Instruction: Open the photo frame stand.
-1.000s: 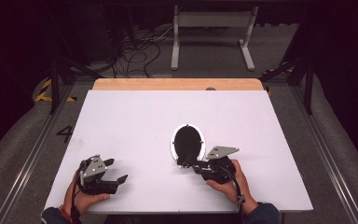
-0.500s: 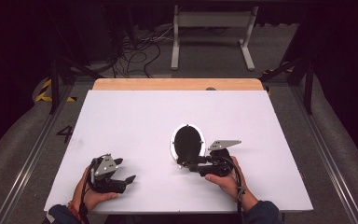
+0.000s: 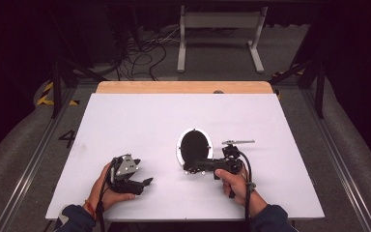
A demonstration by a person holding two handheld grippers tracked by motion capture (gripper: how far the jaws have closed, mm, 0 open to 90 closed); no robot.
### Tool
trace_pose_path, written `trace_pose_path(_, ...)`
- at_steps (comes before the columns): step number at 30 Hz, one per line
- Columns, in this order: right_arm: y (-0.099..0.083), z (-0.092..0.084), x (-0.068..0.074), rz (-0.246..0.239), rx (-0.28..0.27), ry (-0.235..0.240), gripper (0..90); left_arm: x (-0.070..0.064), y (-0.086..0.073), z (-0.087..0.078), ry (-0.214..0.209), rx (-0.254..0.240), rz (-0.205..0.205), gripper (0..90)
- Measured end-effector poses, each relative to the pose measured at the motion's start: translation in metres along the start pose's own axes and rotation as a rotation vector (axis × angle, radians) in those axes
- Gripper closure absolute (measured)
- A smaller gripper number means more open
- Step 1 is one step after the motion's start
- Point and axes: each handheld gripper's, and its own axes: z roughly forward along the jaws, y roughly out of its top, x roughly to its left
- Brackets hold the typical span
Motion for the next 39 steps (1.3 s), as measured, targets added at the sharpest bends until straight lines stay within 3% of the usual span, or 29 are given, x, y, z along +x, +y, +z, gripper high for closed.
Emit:
trace_pose_path(6,0.007,0.007,-0.008,0.097,-0.001,0.047,53.2,0.004,0.010,0.009,-0.017,-0.003,0.006,21.4)
trace_pose_path(10,0.011,0.010,-0.011,0.112,0.004,0.066,53.3,0.007,0.016,0.017,-0.033,-0.007,0.002,22.1)
trace_pose_path(13,0.013,0.013,-0.012,0.111,0.012,0.075,54.1,0.013,0.025,0.023,-0.075,-0.009,-0.002,26.9)
trace_pose_path(15,0.014,0.014,-0.013,0.102,0.016,0.081,57.0,0.018,0.030,0.026,-0.108,-0.024,-0.034,26.7)
trace_pose_path(22,0.015,0.011,-0.012,0.036,0.041,0.086,61.8,0.031,0.053,0.050,-0.159,-0.028,-0.093,26.2)
trace_pose_path(25,0.015,0.010,-0.010,0.012,0.048,0.083,62.2,0.032,0.058,0.056,-0.183,-0.040,-0.110,30.5)
trace_pose_path(26,0.015,0.010,-0.010,-0.006,0.052,0.081,62.3,0.033,0.061,0.059,-0.212,-0.043,-0.109,30.5)
trace_pose_path(27,0.015,0.009,-0.008,-0.043,0.054,0.077,62.4,0.035,0.064,0.063,-0.225,-0.054,-0.109,34.4)
trace_pose_path(29,0.016,0.008,-0.008,-0.068,0.063,0.073,62.5,0.036,0.066,0.067,-0.240,-0.062,-0.128,33.5)
trace_pose_path(33,0.016,0.008,-0.005,-0.102,0.070,0.066,62.5,0.038,0.070,0.073,-0.245,-0.060,-0.128,31.2)
trace_pose_path(37,0.016,0.007,0.000,-0.167,0.069,0.056,62.6,0.039,0.074,0.080,-0.264,-0.070,-0.177,29.1)
trace_pose_path(39,0.016,0.007,0.002,-0.187,0.067,0.052,62.6,0.039,0.076,0.081,-0.277,-0.079,-0.178,28.9)
